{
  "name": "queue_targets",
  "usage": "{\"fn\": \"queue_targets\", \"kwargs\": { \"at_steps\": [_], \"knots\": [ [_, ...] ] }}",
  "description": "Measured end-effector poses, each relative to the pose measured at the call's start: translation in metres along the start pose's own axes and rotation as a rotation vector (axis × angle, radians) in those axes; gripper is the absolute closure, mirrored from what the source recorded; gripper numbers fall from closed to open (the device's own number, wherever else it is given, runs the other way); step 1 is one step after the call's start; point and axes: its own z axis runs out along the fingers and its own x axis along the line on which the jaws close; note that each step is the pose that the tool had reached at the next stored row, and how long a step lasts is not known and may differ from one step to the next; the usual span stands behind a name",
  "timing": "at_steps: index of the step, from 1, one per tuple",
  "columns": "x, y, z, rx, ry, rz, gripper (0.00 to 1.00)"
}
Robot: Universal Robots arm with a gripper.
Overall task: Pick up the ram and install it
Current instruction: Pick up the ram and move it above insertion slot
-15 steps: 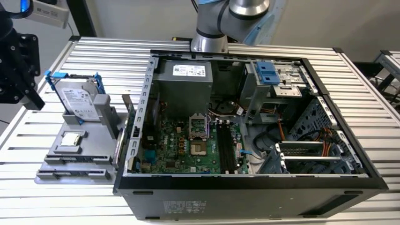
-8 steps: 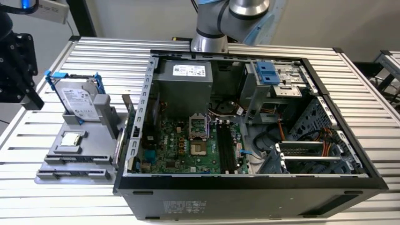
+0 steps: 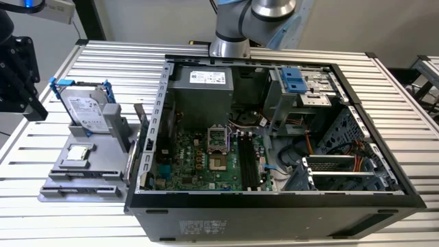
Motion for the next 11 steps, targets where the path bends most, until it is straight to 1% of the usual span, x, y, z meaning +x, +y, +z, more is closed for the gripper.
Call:
{"fn": "queue_targets", "kwargs": {
  "at_steps": [5,6,11],
  "knots": [
    [0.0,0.0,0.0,-0.0004,0.0001,-0.01,1.0],
    [0.0,0.0,0.0,-0.0004,0.0002,-0.011,0.0],
    [0.0,0.0,0.0,-0.0009,0.0004,-0.021,0.0]
  ]
}}
